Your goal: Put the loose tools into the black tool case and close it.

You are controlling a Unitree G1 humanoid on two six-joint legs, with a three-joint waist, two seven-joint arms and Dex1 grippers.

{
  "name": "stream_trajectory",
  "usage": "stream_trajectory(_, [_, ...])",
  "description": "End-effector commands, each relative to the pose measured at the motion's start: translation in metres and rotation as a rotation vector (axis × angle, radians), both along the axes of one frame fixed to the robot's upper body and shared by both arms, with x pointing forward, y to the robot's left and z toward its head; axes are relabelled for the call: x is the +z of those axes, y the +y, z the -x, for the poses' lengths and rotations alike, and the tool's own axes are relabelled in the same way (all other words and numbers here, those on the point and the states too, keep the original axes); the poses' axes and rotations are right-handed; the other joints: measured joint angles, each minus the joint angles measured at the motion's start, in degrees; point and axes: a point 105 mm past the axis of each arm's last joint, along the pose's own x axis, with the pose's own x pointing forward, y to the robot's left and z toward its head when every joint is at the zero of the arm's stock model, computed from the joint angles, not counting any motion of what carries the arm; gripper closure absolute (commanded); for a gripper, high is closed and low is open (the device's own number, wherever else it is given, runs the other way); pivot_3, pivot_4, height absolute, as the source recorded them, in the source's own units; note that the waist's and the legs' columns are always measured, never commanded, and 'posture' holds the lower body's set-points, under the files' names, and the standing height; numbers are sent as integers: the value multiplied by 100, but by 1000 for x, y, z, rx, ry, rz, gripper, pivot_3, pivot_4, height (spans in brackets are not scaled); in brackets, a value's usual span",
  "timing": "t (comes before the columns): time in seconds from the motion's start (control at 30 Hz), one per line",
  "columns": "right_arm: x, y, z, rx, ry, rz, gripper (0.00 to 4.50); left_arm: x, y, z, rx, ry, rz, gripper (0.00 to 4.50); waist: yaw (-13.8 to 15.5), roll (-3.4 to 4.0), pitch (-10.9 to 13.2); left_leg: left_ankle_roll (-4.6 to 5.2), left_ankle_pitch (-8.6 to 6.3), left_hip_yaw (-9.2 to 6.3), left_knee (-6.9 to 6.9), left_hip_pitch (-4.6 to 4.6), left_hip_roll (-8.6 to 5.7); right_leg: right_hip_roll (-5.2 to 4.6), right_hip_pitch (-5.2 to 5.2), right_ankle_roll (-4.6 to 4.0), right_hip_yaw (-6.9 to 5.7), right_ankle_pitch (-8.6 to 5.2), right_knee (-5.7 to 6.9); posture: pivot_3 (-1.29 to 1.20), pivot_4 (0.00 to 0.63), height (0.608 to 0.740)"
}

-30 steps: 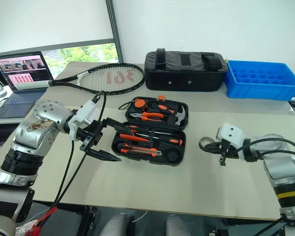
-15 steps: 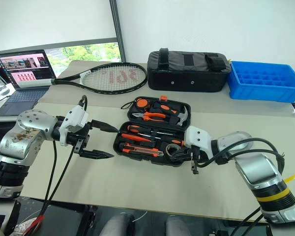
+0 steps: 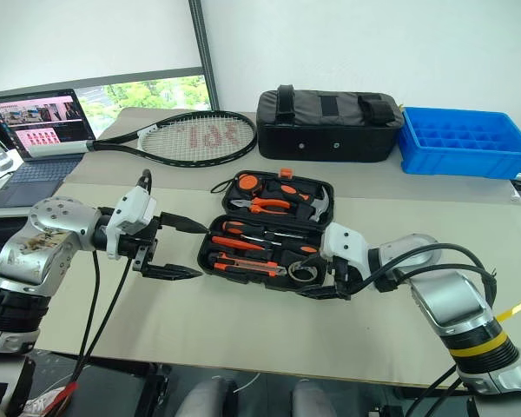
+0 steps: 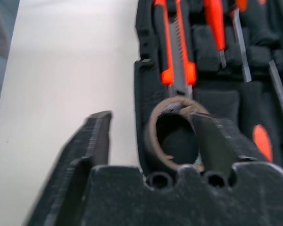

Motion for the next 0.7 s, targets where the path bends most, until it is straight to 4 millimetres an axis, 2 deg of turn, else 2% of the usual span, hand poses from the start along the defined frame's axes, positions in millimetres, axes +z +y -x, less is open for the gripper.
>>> stream_trajectory(0.03, [15, -11, -9, -42, -67, -10, 598, 9, 4, -10, 29, -64, 16, 0, 1, 0, 0, 0, 0, 0, 0, 0, 0, 0, 0, 0, 0, 0, 0, 0, 150, 708])
stream_trajectory(0.27, [12, 9, -5, -9, -83, -59, 598, 10, -2, -7, -4, -48, 42, 0, -14, -1, 0, 0, 0, 0, -5, -3, 1, 1, -5, -1, 0, 1, 1, 0, 150, 708])
stream_trajectory(0.5, [-8, -3, -8, -19, -109, 50, 598, 11, -3, -5, -23, -44, 34, 0, 0, -1, 0, 0, 0, 0, -3, -3, 0, 0, -4, -1, 0, 0, -1, 0, 150, 708])
stream_trajectory(0.7, [-2, -8, -17, -70, -158, 34, 598, 11, -4, -4, -26, -44, 36, 0, -17, -1, 0, 0, 0, 0, -4, -2, 1, 1, -5, -1, 0, 0, 1, 0, 150, 708])
